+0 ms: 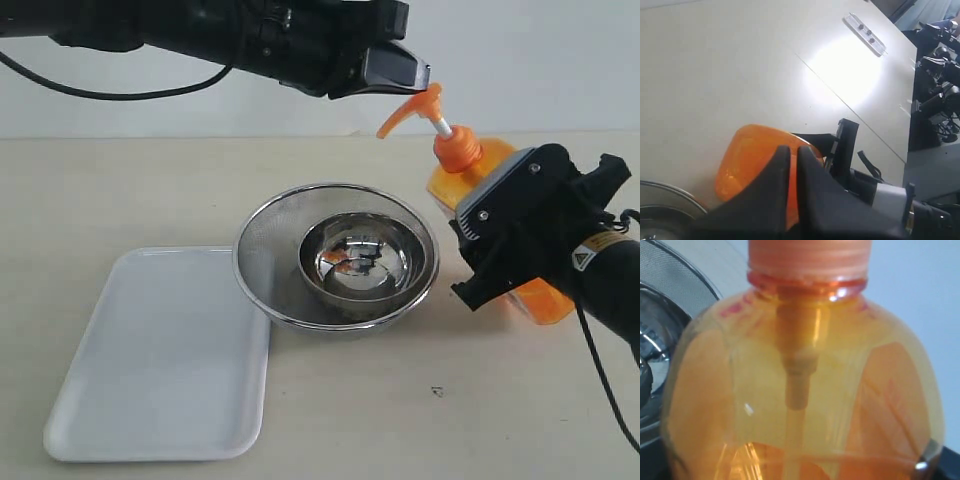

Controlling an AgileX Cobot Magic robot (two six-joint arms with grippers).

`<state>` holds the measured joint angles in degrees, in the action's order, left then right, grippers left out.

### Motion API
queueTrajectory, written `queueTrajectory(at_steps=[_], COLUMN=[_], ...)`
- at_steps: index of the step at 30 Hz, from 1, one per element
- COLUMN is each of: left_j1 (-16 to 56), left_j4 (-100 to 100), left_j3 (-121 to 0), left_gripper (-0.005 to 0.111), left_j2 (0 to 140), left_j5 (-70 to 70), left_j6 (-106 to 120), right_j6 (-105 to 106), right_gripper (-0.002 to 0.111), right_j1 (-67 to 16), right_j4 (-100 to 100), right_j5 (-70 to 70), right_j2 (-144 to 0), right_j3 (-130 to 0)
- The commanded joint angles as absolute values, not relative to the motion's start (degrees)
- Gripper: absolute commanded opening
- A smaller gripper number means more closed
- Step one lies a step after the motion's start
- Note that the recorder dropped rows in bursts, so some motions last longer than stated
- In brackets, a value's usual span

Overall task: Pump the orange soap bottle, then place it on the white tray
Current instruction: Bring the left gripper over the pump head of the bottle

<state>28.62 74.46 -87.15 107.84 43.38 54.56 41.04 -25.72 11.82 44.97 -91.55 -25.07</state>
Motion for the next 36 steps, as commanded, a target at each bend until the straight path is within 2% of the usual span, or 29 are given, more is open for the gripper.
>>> queueTrajectory(at_steps=[1,9,36], left_j1=[29.83,30.05,32.56], left_j4=[71.20,70.76,70.40], left_j3=[-87.06,-87.06,-86.57], left_gripper=[0.005,0.005,0.005], left_j2=[108.72,110.24,113.75], left_j5=[44.46,45.18,45.43], left_j6=[53.36,52.35,52.73], right_j6=[40.16,42.77,42.24], right_gripper=[0.000,0.000,0.000], right_j1=[-25.82,-28.60,-28.60], right_j4=[9.52,10.47,12.15], right_j5=[48.58,49.01,49.46], right_j2=[-91.55,-91.55,-91.55], right_j3=[-26.16,-26.49,-26.49])
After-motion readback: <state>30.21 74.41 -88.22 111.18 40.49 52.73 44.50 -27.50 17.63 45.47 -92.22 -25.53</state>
